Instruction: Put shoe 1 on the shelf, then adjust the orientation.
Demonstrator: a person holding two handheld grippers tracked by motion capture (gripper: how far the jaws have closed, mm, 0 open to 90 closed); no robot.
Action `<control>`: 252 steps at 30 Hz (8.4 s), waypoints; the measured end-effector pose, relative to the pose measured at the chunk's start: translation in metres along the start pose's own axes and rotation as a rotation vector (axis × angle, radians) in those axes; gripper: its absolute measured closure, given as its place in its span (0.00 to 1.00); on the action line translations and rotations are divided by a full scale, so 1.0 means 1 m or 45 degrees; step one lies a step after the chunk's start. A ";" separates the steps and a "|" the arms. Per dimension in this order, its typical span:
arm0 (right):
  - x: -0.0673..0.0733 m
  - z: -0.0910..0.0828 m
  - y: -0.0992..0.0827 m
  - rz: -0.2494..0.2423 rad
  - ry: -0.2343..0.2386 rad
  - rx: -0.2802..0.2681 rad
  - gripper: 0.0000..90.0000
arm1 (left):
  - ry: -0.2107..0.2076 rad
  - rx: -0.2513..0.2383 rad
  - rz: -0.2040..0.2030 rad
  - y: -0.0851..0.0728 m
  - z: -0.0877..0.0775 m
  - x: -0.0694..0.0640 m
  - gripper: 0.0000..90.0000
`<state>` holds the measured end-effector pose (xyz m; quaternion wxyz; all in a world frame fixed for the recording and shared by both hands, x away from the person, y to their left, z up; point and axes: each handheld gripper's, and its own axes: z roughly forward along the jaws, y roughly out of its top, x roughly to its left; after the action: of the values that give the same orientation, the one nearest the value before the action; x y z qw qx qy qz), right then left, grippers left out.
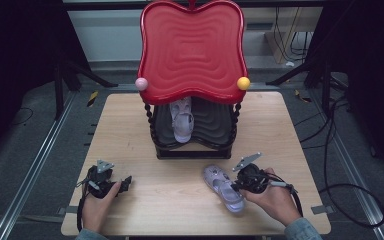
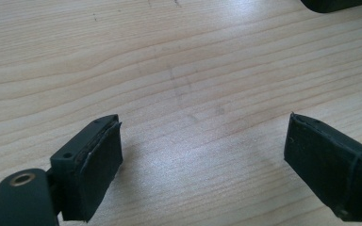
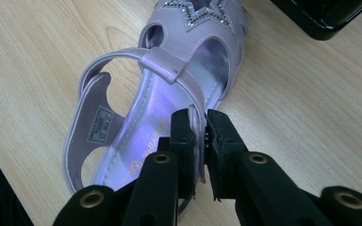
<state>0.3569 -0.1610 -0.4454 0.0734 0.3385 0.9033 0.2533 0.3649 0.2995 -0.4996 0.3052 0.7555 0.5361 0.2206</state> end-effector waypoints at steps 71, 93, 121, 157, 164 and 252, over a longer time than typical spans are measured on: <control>0.030 -0.021 0.008 0.302 0.358 -0.372 0.96 | -0.017 0.005 -0.007 -0.001 0.000 -0.002 0.11; 0.027 -0.047 0.034 0.357 0.302 -0.550 0.96 | -0.018 -0.001 -0.016 -0.001 -0.001 -0.002 0.10; 0.019 -0.046 0.089 0.449 0.084 -0.696 0.96 | -0.029 -0.012 -0.027 -0.001 -0.002 -0.002 0.10; 0.011 -0.019 0.145 0.475 -0.261 -0.743 0.96 | -0.049 -0.017 -0.041 -0.001 -0.003 0.000 0.10; 0.008 -0.013 0.147 0.474 -0.304 -0.733 0.96 | -0.052 -0.015 -0.039 -0.001 -0.003 0.000 0.10; 0.013 0.019 0.169 0.384 -0.463 -0.669 0.70 | -0.067 -0.011 -0.017 0.000 -0.001 -0.007 0.10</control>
<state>0.4500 -0.0362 -0.3753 0.2793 0.4773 0.7193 0.4205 0.3623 0.2929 -0.4990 0.3242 0.7560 0.5319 0.2010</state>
